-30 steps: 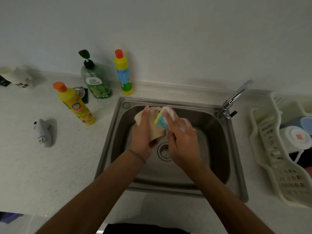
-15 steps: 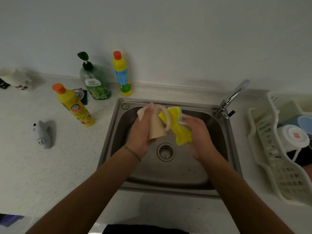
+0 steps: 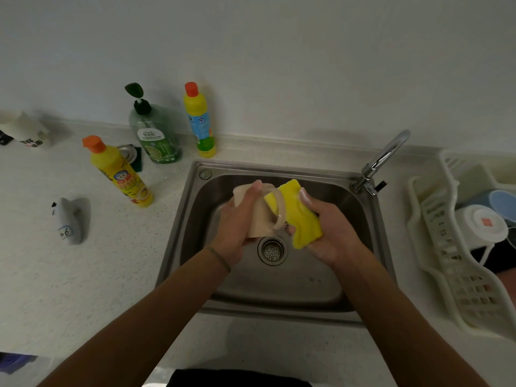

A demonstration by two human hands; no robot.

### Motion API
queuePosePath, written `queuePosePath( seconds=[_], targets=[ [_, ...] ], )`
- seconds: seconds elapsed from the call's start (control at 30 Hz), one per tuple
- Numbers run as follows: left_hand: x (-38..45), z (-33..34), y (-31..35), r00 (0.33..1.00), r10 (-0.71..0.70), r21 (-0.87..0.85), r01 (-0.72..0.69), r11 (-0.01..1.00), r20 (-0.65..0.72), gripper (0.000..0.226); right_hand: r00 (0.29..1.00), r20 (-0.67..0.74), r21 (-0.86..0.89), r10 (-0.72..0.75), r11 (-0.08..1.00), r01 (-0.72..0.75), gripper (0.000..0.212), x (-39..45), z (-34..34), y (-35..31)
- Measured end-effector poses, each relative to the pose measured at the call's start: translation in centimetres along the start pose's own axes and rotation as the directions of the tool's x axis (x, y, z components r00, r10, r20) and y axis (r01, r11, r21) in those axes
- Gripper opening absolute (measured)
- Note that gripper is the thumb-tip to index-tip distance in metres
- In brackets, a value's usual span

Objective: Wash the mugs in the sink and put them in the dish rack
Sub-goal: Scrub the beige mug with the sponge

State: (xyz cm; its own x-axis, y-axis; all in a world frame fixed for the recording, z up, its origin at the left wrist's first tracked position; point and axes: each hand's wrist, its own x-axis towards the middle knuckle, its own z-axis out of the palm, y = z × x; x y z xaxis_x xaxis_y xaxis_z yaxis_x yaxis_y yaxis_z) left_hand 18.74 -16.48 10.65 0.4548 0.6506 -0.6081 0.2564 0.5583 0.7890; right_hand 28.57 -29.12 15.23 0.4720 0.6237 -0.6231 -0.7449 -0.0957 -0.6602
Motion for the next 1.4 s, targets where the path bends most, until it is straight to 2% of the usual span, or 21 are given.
queuePosePath(
  seconds=[0.17,0.23,0.33,0.5,0.6,0.63,0.7,0.73,0.77,0.83,0.87,0.93,1.03,1.13,1.2,1.27,1.33,1.4],
  targets=[
    [0.3,-0.6,-0.4,0.998,-0.046,-0.066,0.048,0.997,0.041,0.069,1.0,0.005,-0.1,0.014,0.995,-0.014,0.038,-0.1,0.0,0.5],
    [0.3,-0.5,-0.7,0.999,-0.027,-0.018,0.027,0.999,0.024,0.063,1.0,-0.009,-0.084,0.013,0.996,-0.013,0.041,-0.1,0.1,0.3],
    [0.1,0.0,-1.0,0.999,-0.041,-0.048,0.042,0.998,0.019,0.063,0.999,-0.049,-0.052,0.008,0.999,-0.011,0.031,0.0,0.5,0.1],
    [1.0,-0.7,-0.2,0.996,0.079,-0.124,-0.082,0.989,-0.031,0.064,0.997,-0.046,-0.161,-0.066,0.985,0.058,0.012,0.1,1.1,0.1],
    [1.4,-2.3,0.1,0.984,0.159,-0.148,-0.169,0.974,-0.081,0.093,0.993,-0.043,-0.245,-0.111,0.965,0.098,0.025,0.8,2.0,0.1],
    [1.6,-3.1,0.2,0.977,0.185,-0.138,-0.199,0.97,-0.105,0.094,0.993,-0.042,-0.251,-0.114,0.963,0.1,0.031,1.1,2.5,0.3],
    [1.5,-4.9,0.4,0.958,0.249,-0.121,-0.267,0.956,-0.143,0.085,0.993,-0.056,-0.227,-0.107,0.969,0.092,0.022,1.9,3.9,0.9],
    [1.5,-5.9,0.5,0.949,0.27,-0.118,-0.291,0.95,-0.166,0.076,0.993,-0.072,-0.219,-0.095,0.973,0.077,0.014,2.4,4.7,1.3],
    [1.5,-6.8,0.5,0.939,0.285,-0.117,-0.31,0.943,-0.193,0.063,0.992,-0.093,-0.217,-0.086,0.974,0.064,0.016,2.9,5.6,1.7],
    [1.6,-9.0,0.6,0.917,0.309,-0.113,-0.345,0.932,-0.252,0.038,0.984,-0.152,-0.287,-0.088,0.957,0.041,0.036,4.3,7.6,3.0],
    [1.6,-10.3,0.6,0.906,0.321,-0.111,-0.362,0.926,-0.276,0.035,0.98,-0.17,-0.323,-0.107,0.945,0.047,0.04,5.0,8.6,3.7],
    [1.6,-13.0,0.6,0.889,0.337,-0.109,-0.386,0.916,-0.309,0.04,0.977,-0.147,-0.401,-0.157,0.912,0.086,0.042,6.3,10.6,5.3],
    [1.5,-17.3,0.8,0.869,0.316,-0.11,-0.382,0.918,-0.38,0.052,0.988,-0.065,-0.479,-0.141,0.873,0.093,0.037,8.1,13.5,7.6],
    [1.9,-21.7,0.6,0.844,0.294,-0.094,-0.372,0.923,-0.449,0.074,0.991,-0.007,-0.583,-0.13,0.806,0.101,0.006,10.3,16.4,10.5],
    [2.1,-24.2,0.3,0.828,0.281,-0.089,-0.366,0.926,-0.485,0.078,0.995,-0.006,-0.636,-0.099,0.769,0.073,0.015,12.7,17.8,13.1],
    [2.3,-26.4,0.0,0.811,0.273,-0.088,-0.368,0.926,-0.518,0.066,0.998,0.007,-0.664,-0.059,0.746,0.049,0.018,14.7,19.2,15.1],
    [2.4,-28.2,-0.4,0.803,0.264,-0.086,-0.363,0.928,-0.535,0.043,0.998,0.005,-0.703,-0.058,0.71,0.045,0.01,15.8,20.7,16.5],
    [2.5,-29.7,-0.9,0.796,0.255,-0.077,-0.352,0.933,-0.549,0.035,0.999,0.004,-0.736,-0.048,0.676,0.036,0.014,17.1,21.8,17.8]
  ],
)
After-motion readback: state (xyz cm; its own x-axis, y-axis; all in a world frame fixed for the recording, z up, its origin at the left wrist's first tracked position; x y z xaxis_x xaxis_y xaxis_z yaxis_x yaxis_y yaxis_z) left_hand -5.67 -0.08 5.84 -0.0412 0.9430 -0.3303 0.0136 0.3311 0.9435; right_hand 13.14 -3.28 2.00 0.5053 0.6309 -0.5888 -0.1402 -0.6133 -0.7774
